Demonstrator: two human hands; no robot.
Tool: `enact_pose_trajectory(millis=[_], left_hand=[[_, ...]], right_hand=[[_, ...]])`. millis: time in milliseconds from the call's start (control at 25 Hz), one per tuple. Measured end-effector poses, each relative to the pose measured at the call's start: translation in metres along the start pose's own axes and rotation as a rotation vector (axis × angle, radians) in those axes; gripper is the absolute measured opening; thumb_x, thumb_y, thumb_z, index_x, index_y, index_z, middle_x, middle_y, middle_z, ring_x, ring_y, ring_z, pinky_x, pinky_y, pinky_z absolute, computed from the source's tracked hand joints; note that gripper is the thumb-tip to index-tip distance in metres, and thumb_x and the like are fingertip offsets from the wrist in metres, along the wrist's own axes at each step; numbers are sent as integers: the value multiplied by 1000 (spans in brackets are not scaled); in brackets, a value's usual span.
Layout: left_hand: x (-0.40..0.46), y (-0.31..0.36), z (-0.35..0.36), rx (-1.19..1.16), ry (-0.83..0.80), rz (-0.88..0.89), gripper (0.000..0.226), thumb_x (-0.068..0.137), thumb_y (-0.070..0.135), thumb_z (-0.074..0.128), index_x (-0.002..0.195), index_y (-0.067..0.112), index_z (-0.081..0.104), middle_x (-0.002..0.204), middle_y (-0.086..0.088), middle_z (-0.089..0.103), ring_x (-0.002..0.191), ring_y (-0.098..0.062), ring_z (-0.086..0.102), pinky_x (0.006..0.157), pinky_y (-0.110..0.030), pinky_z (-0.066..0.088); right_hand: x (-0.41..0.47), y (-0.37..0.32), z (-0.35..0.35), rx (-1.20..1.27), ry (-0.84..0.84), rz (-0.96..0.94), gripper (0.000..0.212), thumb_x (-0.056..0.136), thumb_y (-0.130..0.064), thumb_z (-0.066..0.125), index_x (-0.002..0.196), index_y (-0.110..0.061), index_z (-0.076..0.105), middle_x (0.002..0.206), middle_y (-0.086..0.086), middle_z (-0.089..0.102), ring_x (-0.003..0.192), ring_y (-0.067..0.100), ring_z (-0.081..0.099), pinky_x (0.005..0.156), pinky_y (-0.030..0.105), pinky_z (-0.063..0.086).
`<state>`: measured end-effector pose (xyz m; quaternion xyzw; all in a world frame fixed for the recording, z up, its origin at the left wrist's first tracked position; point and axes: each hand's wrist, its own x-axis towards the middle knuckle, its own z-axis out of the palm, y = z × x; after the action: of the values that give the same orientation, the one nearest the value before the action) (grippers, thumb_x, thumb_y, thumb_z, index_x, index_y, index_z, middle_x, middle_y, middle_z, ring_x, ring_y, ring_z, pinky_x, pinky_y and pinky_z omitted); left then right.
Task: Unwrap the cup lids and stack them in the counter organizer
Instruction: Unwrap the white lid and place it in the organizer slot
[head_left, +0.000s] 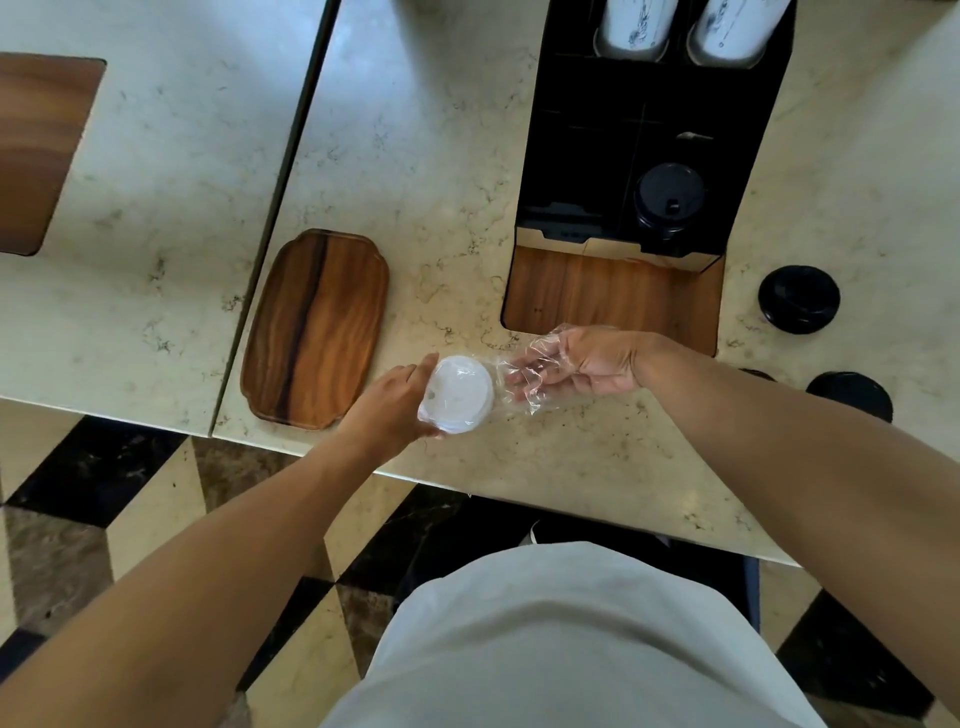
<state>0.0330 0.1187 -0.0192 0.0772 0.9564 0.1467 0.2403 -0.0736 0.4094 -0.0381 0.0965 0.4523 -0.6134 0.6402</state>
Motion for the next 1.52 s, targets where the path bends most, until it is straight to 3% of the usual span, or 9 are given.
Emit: enact_pose_trajectory(millis=[200, 360, 480, 640, 760, 920, 1080, 1360, 1520], left_hand=[[-1, 0, -2, 11, 27, -23, 95, 79, 41, 84, 154, 13, 34, 117, -20, 66, 104, -34, 61, 87, -42, 49], [-1, 0, 0, 25, 64, 25, 86, 81, 35, 83, 151, 9, 41, 109, -21, 69, 97, -36, 63, 83, -44, 51], [0, 0, 4, 21, 90, 53, 82, 81, 32, 84, 148, 7, 45, 110, -21, 71, 97, -36, 64, 84, -44, 51], [1, -1, 7, 16, 101, 100, 83, 80, 36, 84, 148, 8, 43, 114, -16, 71, 101, -31, 62, 85, -43, 53], [3, -2, 9, 5, 97, 109, 86, 79, 39, 84, 148, 10, 41, 125, -11, 66, 108, -27, 57, 91, -41, 51], [5, -2, 11, 19, 104, 114, 86, 79, 42, 84, 147, 11, 41, 132, -9, 58, 115, -26, 53, 100, -38, 46], [7, 2, 11, 0, 92, 118, 85, 79, 42, 83, 146, 10, 41, 130, -8, 58, 114, -27, 54, 98, -39, 47], [10, 3, 15, -4, 92, 124, 82, 78, 41, 84, 142, 10, 44, 133, -10, 60, 118, -29, 55, 99, -39, 46], [12, 5, 15, -16, 86, 110, 82, 77, 42, 84, 141, 10, 44, 134, -10, 59, 119, -28, 55, 100, -38, 45]], right_hand=[[4, 1, 17, -58, 141, -42, 37, 91, 11, 65, 128, 9, 62, 117, 28, 71, 104, 36, 74, 79, 31, 64], [7, -1, 26, -154, 244, -73, 29, 92, 12, 65, 119, 18, 62, 105, 24, 71, 80, 24, 76, 63, 25, 61], [6, -5, 30, -174, 308, -14, 19, 95, 18, 55, 112, 15, 62, 111, 27, 65, 76, 23, 72, 70, 33, 64], [3, -6, 41, -255, 252, -32, 24, 96, 5, 62, 115, 19, 63, 100, 23, 71, 82, 28, 72, 71, 30, 62], [1, -6, 43, -272, 276, -45, 30, 94, -1, 67, 118, 17, 64, 106, 26, 71, 93, 33, 71, 86, 39, 61], [-1, -5, 42, -194, 276, -64, 39, 91, -9, 71, 122, 14, 64, 104, 25, 71, 82, 26, 73, 76, 32, 63], [5, -2, 48, -216, 352, -45, 23, 100, -18, 63, 104, 3, 72, 85, 17, 72, 70, 25, 72, 67, 33, 64], [1, 5, 43, -169, 284, -63, 24, 81, -18, 77, 100, -4, 77, 83, 18, 75, 72, 29, 72, 81, 41, 63], [4, 8, 46, -206, 339, -106, 13, 95, -18, 69, 96, -9, 79, 77, 13, 74, 66, 22, 71, 71, 36, 65]])
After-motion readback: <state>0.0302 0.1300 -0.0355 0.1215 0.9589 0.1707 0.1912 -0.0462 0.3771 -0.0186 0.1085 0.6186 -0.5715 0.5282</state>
